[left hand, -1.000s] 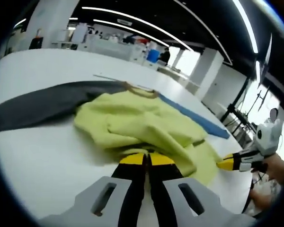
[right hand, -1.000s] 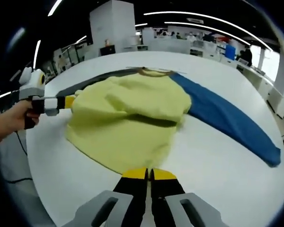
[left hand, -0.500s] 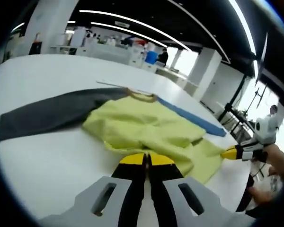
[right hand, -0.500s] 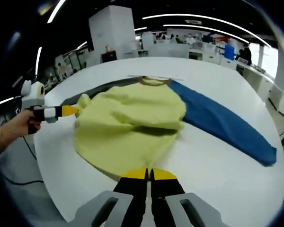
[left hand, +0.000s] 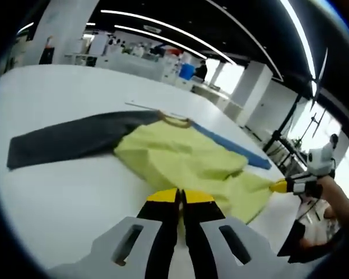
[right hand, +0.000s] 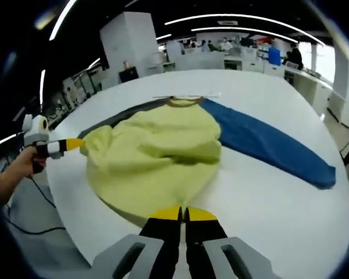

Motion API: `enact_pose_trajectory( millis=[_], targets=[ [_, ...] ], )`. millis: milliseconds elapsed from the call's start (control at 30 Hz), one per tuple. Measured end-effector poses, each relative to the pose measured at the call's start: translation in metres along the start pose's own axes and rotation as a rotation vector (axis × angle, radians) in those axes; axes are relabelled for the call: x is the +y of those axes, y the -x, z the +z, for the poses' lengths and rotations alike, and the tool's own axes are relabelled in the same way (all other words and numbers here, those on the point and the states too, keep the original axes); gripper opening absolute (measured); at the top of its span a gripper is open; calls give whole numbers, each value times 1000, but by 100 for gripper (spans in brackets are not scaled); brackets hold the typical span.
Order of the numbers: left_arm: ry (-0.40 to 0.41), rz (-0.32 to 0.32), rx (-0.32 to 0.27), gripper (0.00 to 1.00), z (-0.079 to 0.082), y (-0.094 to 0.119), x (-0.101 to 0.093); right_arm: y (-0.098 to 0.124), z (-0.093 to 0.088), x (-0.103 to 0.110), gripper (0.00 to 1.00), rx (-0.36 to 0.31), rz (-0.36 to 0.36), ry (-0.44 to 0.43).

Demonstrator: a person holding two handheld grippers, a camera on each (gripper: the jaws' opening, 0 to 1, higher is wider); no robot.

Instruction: Fold the garment on the visible template until the final outline fits inside the template.

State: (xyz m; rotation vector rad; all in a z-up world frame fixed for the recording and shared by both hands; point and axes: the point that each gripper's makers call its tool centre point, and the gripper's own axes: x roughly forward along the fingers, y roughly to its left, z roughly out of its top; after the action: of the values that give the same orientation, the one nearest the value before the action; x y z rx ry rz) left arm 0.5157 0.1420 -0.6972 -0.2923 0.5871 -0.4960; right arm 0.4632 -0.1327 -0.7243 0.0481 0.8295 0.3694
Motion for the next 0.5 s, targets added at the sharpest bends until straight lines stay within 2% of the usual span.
enact_pose_trajectory(
  millis=[267, 500],
  targets=[
    [13, 13, 2, 0, -2, 17, 6, 9, -7, -3, 0, 11, -5, -30],
    [65, 19, 35, 0, -11, 35, 6, 19, -17, -4, 0, 36, -4, -36]
  ],
)
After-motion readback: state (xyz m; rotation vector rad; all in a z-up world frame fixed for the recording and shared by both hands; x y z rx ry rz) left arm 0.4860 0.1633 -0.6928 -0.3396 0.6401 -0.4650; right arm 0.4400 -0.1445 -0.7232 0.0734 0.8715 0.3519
